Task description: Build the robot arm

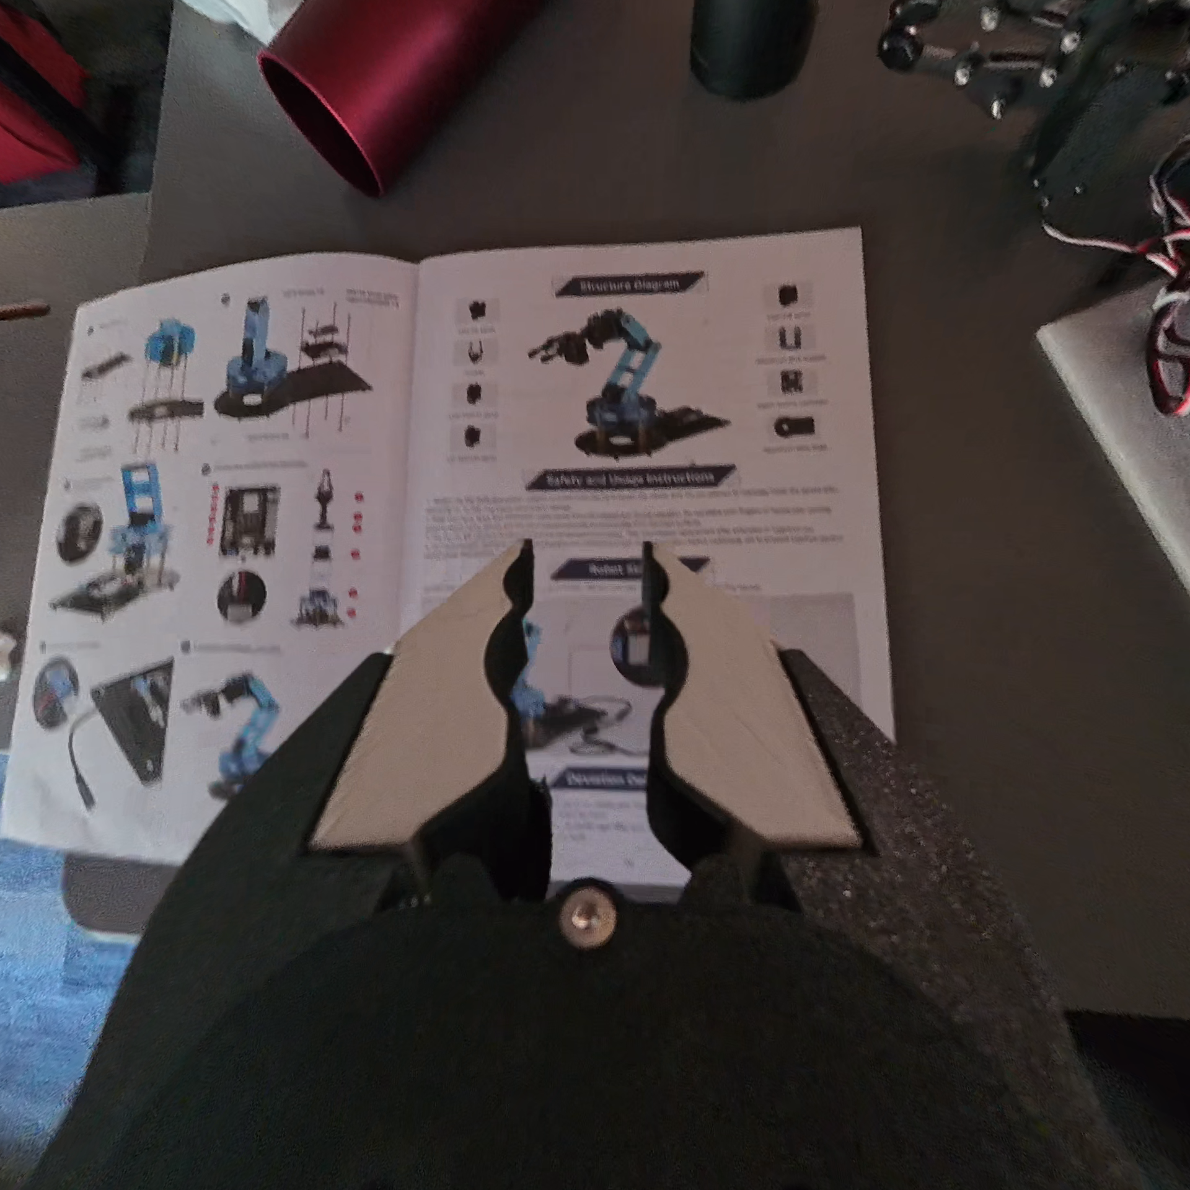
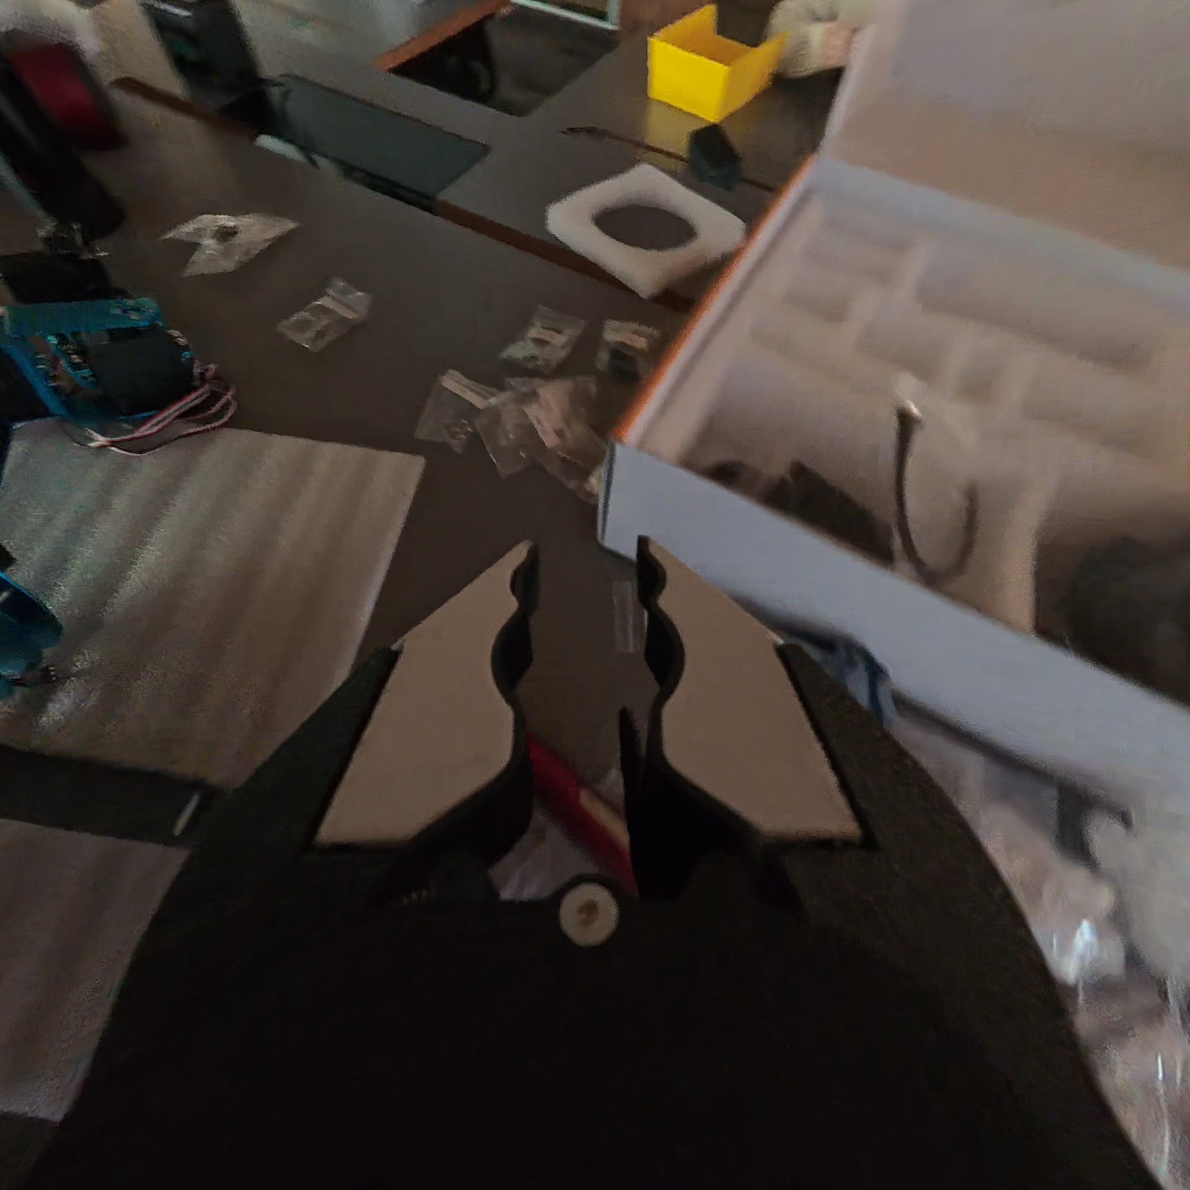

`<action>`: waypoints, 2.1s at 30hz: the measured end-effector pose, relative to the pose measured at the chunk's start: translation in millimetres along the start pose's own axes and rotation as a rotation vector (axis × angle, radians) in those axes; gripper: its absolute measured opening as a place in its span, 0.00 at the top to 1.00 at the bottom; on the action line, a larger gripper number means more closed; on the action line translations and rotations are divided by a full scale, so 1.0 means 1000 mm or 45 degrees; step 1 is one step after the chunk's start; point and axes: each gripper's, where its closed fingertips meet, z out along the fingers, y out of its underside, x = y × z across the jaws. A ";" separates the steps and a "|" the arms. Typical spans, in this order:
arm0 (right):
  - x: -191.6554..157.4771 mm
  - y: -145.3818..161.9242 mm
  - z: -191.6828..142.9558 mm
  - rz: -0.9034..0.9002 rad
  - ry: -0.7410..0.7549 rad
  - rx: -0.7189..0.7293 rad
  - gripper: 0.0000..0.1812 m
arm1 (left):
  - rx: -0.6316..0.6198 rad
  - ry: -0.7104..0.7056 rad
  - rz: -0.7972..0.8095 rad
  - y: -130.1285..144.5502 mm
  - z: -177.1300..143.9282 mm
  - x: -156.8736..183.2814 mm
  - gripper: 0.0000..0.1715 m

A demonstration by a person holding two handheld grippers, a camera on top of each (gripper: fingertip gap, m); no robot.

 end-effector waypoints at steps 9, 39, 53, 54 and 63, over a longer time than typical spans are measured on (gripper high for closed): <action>-0.029 -0.059 0.078 -0.138 -0.265 -0.058 0.84 | 0.013 -0.024 -0.163 0.052 -0.041 0.045 0.81; -0.018 0.059 -0.106 0.124 -0.115 0.000 0.84 | -0.695 0.441 0.355 -0.267 0.242 0.502 0.75; -0.018 0.037 -0.117 0.218 -0.194 0.107 0.84 | -0.002 0.937 0.767 -0.289 0.136 0.496 1.00; -0.023 0.025 -0.117 0.228 -0.243 0.141 0.83 | 0.099 1.035 0.780 -0.289 0.104 0.492 1.00; -0.142 -0.119 -0.110 0.215 -0.846 0.437 0.78 | 0.840 1.301 0.781 -0.242 -0.129 0.397 1.00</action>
